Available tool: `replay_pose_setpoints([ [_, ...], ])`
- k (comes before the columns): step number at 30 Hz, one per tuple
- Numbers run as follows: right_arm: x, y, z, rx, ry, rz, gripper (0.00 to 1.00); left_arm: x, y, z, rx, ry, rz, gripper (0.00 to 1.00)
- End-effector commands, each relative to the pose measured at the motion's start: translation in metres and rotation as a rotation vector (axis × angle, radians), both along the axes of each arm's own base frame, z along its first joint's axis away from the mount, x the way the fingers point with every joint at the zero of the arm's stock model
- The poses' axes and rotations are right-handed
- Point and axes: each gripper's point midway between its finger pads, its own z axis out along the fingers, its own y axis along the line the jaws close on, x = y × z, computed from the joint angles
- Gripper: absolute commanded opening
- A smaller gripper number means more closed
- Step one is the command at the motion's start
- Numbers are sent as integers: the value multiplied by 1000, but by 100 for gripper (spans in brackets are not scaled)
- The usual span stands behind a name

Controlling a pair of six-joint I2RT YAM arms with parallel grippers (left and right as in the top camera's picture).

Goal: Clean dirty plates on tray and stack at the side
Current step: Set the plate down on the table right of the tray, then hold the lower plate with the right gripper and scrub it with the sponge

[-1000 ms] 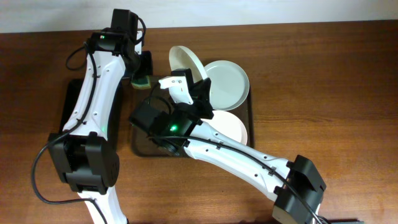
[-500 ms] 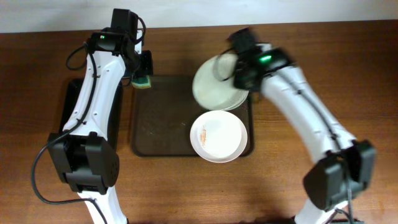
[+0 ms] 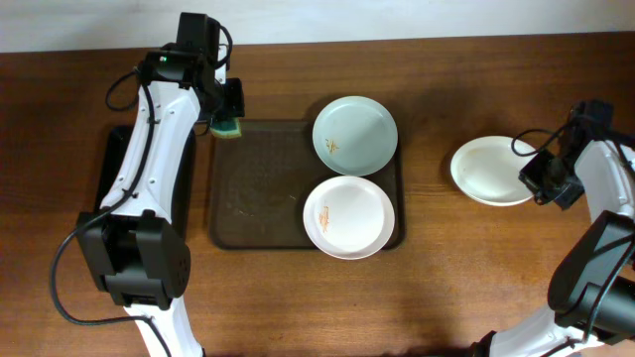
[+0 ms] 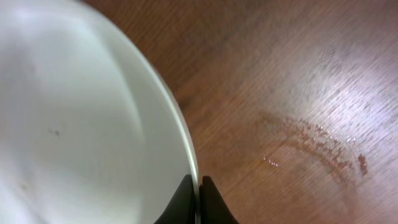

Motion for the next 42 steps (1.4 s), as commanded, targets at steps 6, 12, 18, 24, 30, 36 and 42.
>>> replay_pose_setpoints([
  [6,-9,7,-11,21,12,1,58,2,1,-2,-11,2,4,1],
  [12,31,76,80,198,-146,297,59,2,1,-2,-11,1,4,1],
  [18,24,235,58,366,-72,575,52,6,0,0,-13,-16,3,1],
  [24,-1,294,7,338,-15,600,42,5,0,0,-13,-13,4,1],
  [30,-24,289,-31,294,88,565,40,5,0,0,-13,-12,4,1],
  [36,-34,291,-50,312,164,561,24,5,0,0,-13,-12,3,1],
  [42,-31,329,-43,313,109,675,4,3,-3,-1,-29,-1,-4,1],
])
